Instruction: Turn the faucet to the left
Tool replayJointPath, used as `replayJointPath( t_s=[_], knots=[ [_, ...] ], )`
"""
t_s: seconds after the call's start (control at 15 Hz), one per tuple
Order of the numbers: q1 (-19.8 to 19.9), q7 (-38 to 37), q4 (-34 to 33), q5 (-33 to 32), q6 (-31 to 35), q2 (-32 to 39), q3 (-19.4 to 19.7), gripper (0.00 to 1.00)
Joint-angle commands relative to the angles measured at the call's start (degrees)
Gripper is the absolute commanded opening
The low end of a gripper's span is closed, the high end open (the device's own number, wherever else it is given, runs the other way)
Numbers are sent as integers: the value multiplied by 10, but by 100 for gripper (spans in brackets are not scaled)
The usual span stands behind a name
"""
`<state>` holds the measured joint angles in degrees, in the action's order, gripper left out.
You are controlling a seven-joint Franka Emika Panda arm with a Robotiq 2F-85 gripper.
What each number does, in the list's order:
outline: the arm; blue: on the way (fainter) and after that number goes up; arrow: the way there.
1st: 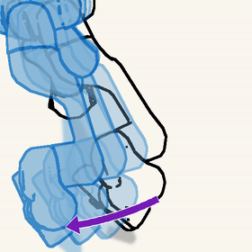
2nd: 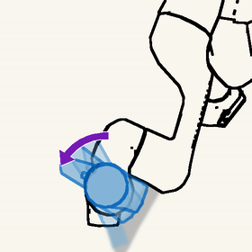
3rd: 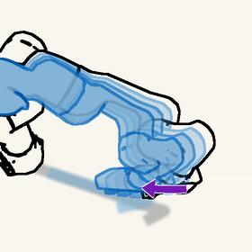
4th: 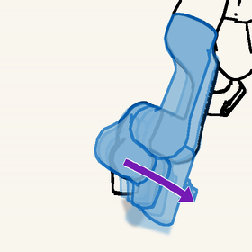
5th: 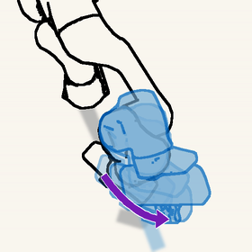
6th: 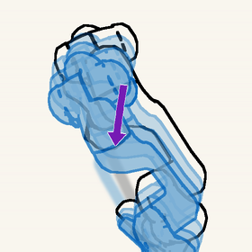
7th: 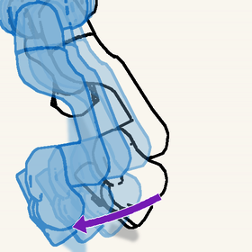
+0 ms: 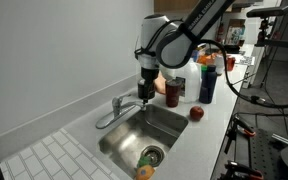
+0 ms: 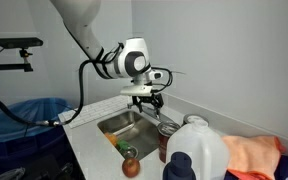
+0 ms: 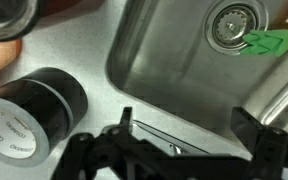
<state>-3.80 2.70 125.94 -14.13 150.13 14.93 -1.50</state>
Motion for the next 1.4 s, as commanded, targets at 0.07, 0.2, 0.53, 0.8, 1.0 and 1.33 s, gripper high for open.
replayJointPath(
  t_s=[0.07,0.2,0.53,0.8,1.0,1.33],
  knots=[
    [-6,12,-30,28,-17,16,-20,100],
    [-5,20,-33,50,-23,13,-33,100],
    [2,57,-45,136,-40,16,-62,100],
    [0,85,-57,198,-42,35,-90,100],
    [-2,97,-78,218,-30,61,-106,100],
    [3,125,-126,236,-12,109,-127,100]
  ],
)
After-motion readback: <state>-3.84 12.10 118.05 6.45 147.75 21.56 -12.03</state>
